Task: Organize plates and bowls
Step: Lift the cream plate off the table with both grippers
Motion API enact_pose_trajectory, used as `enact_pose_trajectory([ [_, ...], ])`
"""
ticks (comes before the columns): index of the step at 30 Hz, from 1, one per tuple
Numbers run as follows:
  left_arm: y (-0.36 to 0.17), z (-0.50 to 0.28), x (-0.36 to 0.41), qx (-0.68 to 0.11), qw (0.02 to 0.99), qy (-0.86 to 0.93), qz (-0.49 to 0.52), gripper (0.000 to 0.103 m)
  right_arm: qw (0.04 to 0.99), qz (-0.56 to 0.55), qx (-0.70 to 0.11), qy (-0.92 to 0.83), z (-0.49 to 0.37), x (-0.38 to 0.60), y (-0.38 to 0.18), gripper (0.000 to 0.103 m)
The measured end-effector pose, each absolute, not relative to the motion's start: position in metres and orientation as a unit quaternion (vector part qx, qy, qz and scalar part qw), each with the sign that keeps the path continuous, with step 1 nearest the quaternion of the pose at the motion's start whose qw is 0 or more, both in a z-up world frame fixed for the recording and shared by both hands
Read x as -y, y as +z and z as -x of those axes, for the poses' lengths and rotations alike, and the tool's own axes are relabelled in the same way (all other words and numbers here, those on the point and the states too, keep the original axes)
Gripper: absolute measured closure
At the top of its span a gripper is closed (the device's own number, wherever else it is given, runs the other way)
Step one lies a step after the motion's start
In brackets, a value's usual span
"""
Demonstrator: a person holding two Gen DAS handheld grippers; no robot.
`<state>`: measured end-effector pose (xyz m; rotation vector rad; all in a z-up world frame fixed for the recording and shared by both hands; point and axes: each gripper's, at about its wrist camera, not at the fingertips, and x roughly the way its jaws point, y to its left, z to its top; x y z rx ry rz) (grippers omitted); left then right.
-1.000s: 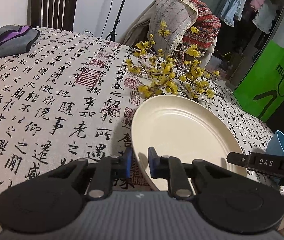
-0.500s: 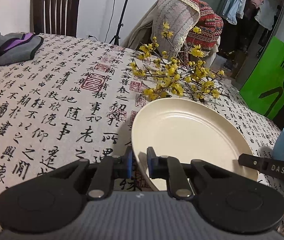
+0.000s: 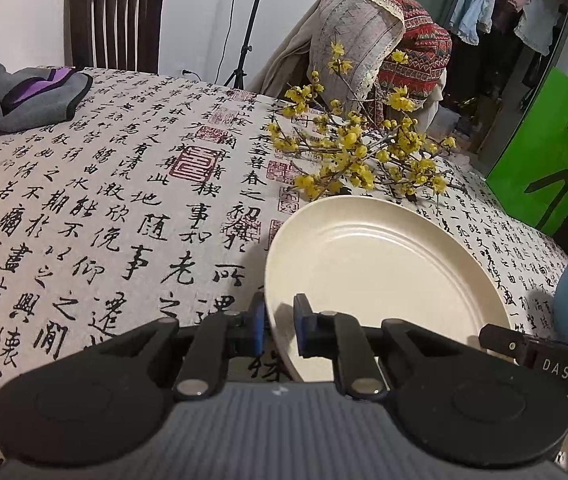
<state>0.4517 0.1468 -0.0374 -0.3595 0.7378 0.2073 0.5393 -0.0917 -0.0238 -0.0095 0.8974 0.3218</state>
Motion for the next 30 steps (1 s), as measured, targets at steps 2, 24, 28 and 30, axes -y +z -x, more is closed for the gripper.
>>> enact_pose_trajectory([
  [2, -0.038, -0.452, -0.147, -0.358, 0.912, 0.101, 0.174, 0.088, 0.889, 0.008, -0.431, 0.155, -0.539, 0.091, -0.024, 0.092],
  [24, -0.027, -0.441, -0.140, -0.346, 0.920, 0.097, 0.159, 0.088, 0.896, 0.005, -0.415, 0.157, -0.523, 0.097, -0.018, 0.090],
  [28, -0.021, -0.435, -0.136, -0.337, 0.925, 0.098, 0.148, 0.088, 0.898, -0.008, -0.410, 0.160, -0.520, 0.101, -0.014, 0.090],
  [30, -0.018, -0.433, -0.134, -0.335, 0.925, 0.100, 0.147, 0.088, 0.899, -0.011, -0.407, 0.160, -0.518, 0.103, -0.012, 0.090],
])
